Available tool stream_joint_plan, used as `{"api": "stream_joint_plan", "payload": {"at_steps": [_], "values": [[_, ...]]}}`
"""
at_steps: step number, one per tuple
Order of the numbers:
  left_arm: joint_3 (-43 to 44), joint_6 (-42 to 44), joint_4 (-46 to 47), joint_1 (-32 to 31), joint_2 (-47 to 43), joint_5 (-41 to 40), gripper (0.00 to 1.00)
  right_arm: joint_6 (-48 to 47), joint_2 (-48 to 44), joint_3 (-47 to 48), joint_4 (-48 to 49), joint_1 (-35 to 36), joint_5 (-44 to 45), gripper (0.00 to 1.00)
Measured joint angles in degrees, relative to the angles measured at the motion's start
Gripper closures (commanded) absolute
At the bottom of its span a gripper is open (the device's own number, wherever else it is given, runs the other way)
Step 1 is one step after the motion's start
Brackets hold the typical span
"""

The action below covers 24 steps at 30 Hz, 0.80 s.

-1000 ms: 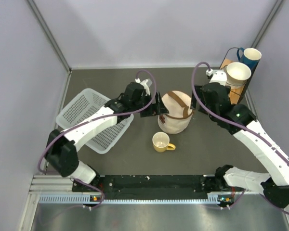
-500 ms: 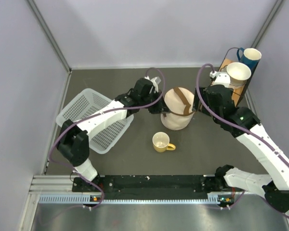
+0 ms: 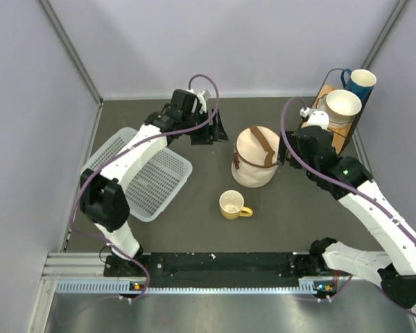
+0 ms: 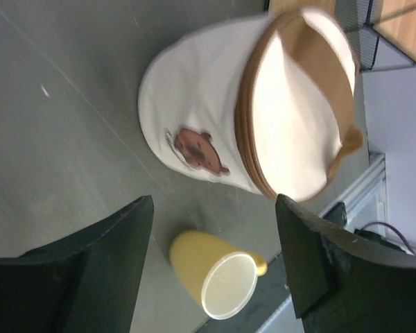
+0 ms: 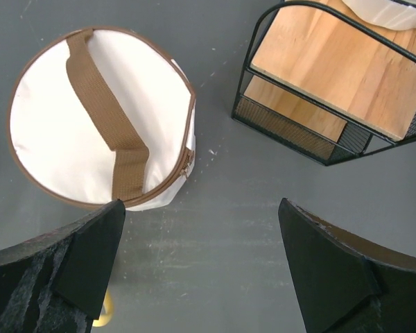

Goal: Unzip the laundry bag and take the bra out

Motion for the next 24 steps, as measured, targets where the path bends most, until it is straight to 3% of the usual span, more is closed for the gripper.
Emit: {"api": "stream_joint_plan", "payload": {"at_steps": [1,3,8,14,16,17,18,21,24], "values": [[-2.03,-1.38,0.31,-1.07,-1.57,-0.96,0.04,0.0,0.0,-0.22,0.11,-0.11,-0.07,0.06],[-6.45,-3.98,1.73,-4.17,-4.9,-3.28,0.04,0.02,0.02,-0.28,-0.02,-0.35,-0.22,0.06],[-13.62,-13.97,7.39,-12.37,-8.39,-6.01,0.16,-0.02,0.15,-0.26,0.04,-0.68,-0.52,0.06],[-18.01,-22.51,15.02,-11.78,-6.19,-9.42,0.28,-0.02,0.07,-0.26,0.09,-0.68,-0.81,0.06],[-17.99,-23.91,17.42,-11.61,-4.17,-10.84,0.4,-0.02,-0.02,-0.26,0.09,-0.68,-0.94,0.06],[-17.99,-24.2,17.86,-11.61,-3.56,-11.19,0.53,-0.02,-0.07,-0.28,0.09,-0.68,-1.01,0.06],[-17.99,-24.28,18.32,-11.61,-2.71,-11.63,0.74,-0.02,-0.15,-0.28,0.09,-0.68,-1.05,0.06],[-17.73,-23.32,18.64,-11.21,-2.1,-11.5,0.99,0.0,-0.76,-0.79,0.22,-0.74,-1.31,0.06],[-15.37,-20.15,17.97,-9.68,-1.97,-8.74,1.0,0.0,-1.51,-1.88,0.07,-1.4,-2.12,0.05]]}}
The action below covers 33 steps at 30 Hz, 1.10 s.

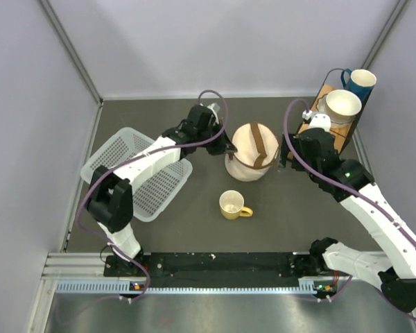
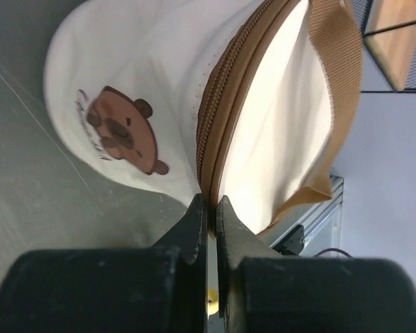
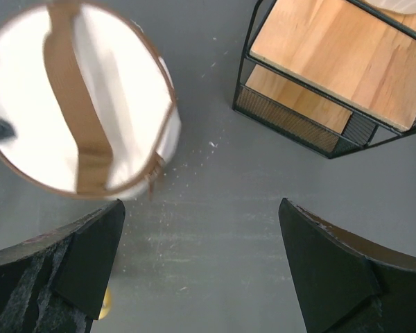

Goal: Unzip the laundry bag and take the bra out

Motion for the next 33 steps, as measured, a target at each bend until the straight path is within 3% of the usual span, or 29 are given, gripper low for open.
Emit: {"api": "stream_joint_plan", "payload": {"at_steps": [3,4,5,8,10,11,16,22,28,33], "values": [[6.49,5.68,-4.0,4.35,2.1,6.38,0.98,0.02,-0.04,-0.55,0.07,-0.63,-0.83,0.05],[10.14,7.5,-5.75,6.21,3.91,8.83,0.68,0.02,0.02,-0.59,-0.04,-0.74,-1.18,0.06],[13.62,9.22,-7.21,7.72,5.84,10.67,0.54,0.02,0.09,-0.59,0.04,-0.76,-1.57,0.06],[27.63,15.39,-12.0,12.02,14.58,16.57,0.26,0.07,0.46,-0.59,0.09,-0.76,-2.69,0.05],[33.75,18.62,-14.82,13.68,18.91,17.51,0.22,0.17,0.96,-0.57,0.15,-0.76,-3.54,0.05],[35.01,19.71,-16.35,14.08,20.0,17.66,0.15,0.28,1.27,-0.57,0.11,-0.76,-4.07,0.05],[33.55,21.73,-20.63,14.01,19.93,17.07,0.08,0.57,2.14,-0.59,0.17,-0.83,-5.44,0.05],[23.67,19.69,-19.74,13.97,11.98,12.2,0.04,0.61,4.57,-0.39,1.03,-0.83,-7.78,0.05],[3.04,7.17,-9.92,12.66,-6.01,4.94,0.07,0.44,7.21,1.29,2.4,-0.85,-9.18,0.05],[-0.2,-1.57,-3.02,6.47,-7.65,-0.15,0.09,0.42,8.0,2.49,3.85,-0.85,-9.75,0.05]]}}
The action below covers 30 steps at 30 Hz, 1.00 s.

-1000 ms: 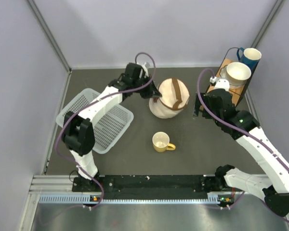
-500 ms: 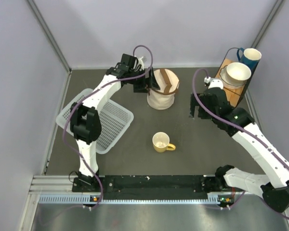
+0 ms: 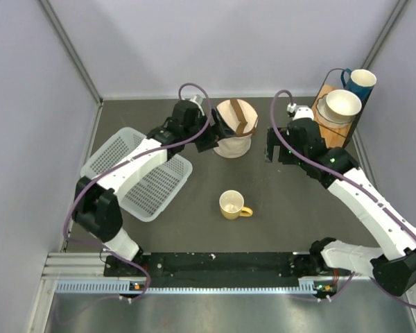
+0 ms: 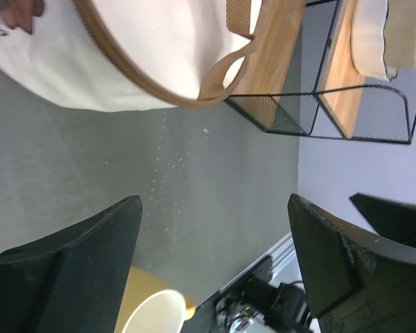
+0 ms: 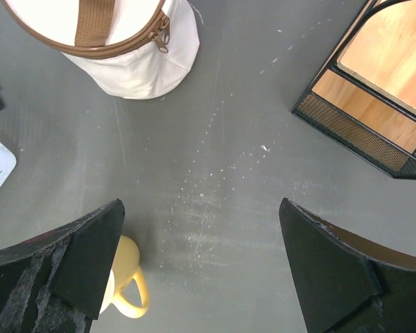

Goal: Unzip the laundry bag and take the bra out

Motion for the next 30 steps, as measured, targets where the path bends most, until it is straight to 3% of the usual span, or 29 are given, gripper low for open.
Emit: {"api": "stream_joint_plan", "payload": {"at_steps": [8,11,15,16,17,18,23,30], "values": [[4.61,-8.85,4.55,-2.08,11.08,-7.52,0.13,0.02,-3.56,-0.61,0.0,0.0,-0.35,0.05],[5.92,-10.21,4.48,-1.88,13.49,-9.64,0.2,0.02,-5.81,-0.96,-0.15,-0.09,-0.35,0.05],[7.8,-11.34,4.87,-1.84,15.23,-11.19,0.48,0.02,-6.64,-1.4,-0.26,-0.39,-0.35,0.05],[8.0,-11.34,4.98,-1.84,15.26,-11.37,0.79,0.02,-6.64,-1.66,-0.15,-0.39,-0.42,0.05],[8.24,-11.32,4.98,-1.84,15.26,-11.54,0.97,0.02,-6.64,-1.92,-0.31,-0.39,-0.52,0.05],[8.63,-11.45,4.96,-1.84,15.3,-11.56,1.0,0.02,-6.62,-2.08,-0.46,-0.42,-0.61,0.05],[9.9,-8.2,4.35,-0.96,15.87,-7.43,1.0,-0.59,-5.38,-2.29,-0.61,-2.08,-4.96,0.05],[13.09,5.49,-1.68,4.76,16.63,10.6,1.0,-1.31,-1.73,-2.19,-1.77,-4.35,-12.31,0.04]]}}
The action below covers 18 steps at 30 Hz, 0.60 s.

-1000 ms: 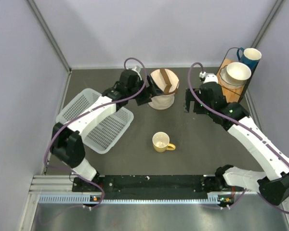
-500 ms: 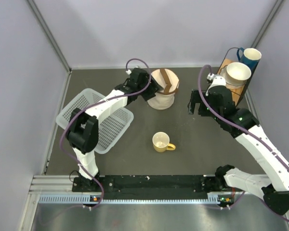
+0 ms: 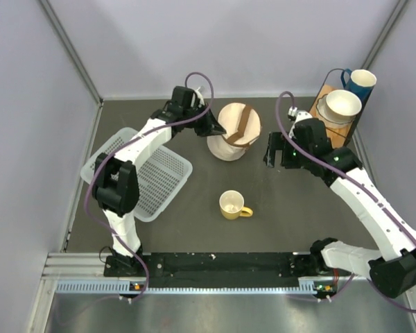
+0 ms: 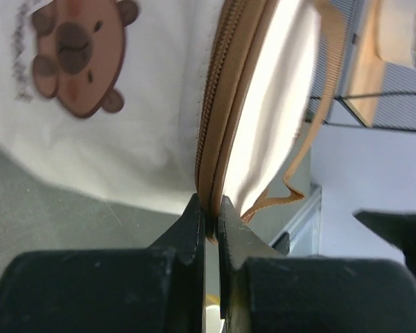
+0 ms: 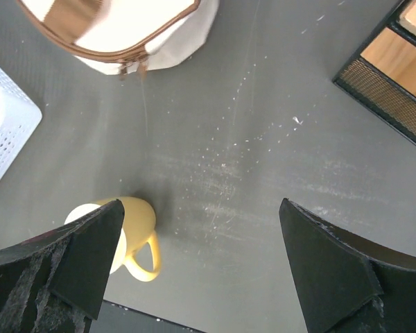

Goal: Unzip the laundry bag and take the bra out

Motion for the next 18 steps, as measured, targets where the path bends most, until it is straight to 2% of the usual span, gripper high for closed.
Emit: {"api": "stream_joint_plan", "payload": {"at_steps": [4,9,18], "values": [[3.41,6.29,-3.17,3.63,0.48,11.08,1.0,0.13,3.23,1.86,-0.15,-2.38,-3.89,0.04],[4.04,10.56,-4.81,5.55,0.33,18.62,1.0,3.45,5.66,2.49,3.48,-2.8,-9.46,0.01],[3.85,10.19,-3.96,5.25,-2.08,28.55,1.0,13.25,6.34,1.31,13.68,-2.82,-13.55,0.01]]}}
